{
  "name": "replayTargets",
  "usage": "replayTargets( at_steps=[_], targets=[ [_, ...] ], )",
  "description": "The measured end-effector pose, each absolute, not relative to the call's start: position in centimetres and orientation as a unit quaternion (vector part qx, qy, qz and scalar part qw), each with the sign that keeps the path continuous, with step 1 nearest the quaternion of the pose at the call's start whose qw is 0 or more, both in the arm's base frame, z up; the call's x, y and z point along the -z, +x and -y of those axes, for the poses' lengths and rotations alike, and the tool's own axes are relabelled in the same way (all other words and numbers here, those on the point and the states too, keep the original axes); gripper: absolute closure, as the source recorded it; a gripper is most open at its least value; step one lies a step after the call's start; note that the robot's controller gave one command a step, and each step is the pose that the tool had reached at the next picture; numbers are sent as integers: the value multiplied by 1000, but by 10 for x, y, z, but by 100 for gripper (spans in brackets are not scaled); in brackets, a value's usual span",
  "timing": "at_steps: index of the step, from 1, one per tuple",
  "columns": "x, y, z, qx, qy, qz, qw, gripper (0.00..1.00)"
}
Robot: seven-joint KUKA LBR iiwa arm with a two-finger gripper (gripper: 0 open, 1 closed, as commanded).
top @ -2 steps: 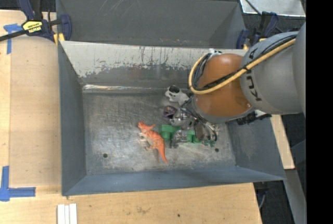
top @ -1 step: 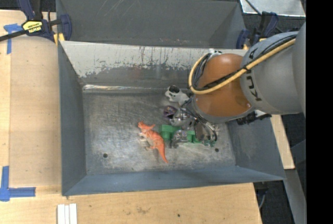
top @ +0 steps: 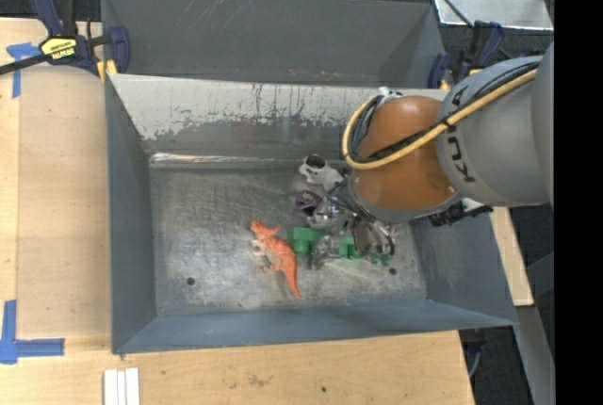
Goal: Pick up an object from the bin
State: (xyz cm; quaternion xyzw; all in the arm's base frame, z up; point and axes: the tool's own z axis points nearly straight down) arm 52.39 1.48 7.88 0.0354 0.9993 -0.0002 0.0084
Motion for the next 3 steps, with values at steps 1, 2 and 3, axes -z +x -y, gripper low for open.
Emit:
replayTargets(
  at_steps=[1,2,3],
  targets=[
    [-87,522,-15,0,36,-999,1,100],
    [-101,521,-15,0,36,-999,-1,100],
    [-119,521,-15,0,36,-999,-1,100]
  ],
)
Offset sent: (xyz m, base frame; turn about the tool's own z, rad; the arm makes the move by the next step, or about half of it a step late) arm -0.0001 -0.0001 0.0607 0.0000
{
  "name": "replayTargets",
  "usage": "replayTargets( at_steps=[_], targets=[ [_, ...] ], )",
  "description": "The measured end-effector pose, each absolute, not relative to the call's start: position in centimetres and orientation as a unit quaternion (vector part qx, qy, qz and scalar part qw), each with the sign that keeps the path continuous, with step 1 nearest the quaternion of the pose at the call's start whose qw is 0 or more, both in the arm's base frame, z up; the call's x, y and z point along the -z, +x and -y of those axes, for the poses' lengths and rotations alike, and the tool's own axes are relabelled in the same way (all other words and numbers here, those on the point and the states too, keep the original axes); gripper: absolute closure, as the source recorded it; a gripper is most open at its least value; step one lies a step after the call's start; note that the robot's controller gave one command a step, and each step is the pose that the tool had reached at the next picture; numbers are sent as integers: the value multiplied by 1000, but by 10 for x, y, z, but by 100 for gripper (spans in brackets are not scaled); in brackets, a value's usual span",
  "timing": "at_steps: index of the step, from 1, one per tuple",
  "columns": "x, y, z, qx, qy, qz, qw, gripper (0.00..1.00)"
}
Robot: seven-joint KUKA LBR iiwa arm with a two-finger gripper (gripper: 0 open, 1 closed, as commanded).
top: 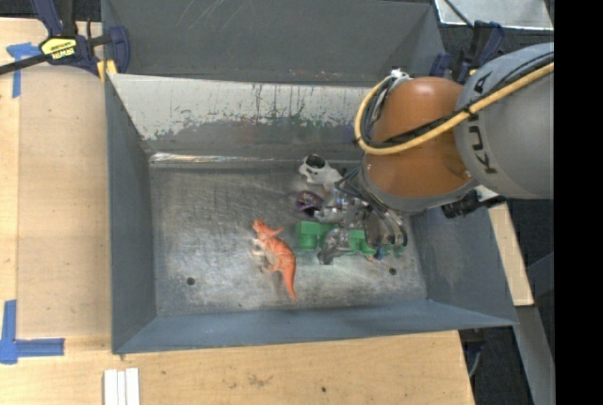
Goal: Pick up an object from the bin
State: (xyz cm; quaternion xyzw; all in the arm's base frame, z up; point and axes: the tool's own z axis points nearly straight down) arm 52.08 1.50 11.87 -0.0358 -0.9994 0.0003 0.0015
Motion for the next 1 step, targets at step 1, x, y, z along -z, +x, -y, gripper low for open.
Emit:
replayTargets(
  at_steps=[1],
  targets=[
    [-139,521,-15,0,-36,999,2,100]
  ],
)
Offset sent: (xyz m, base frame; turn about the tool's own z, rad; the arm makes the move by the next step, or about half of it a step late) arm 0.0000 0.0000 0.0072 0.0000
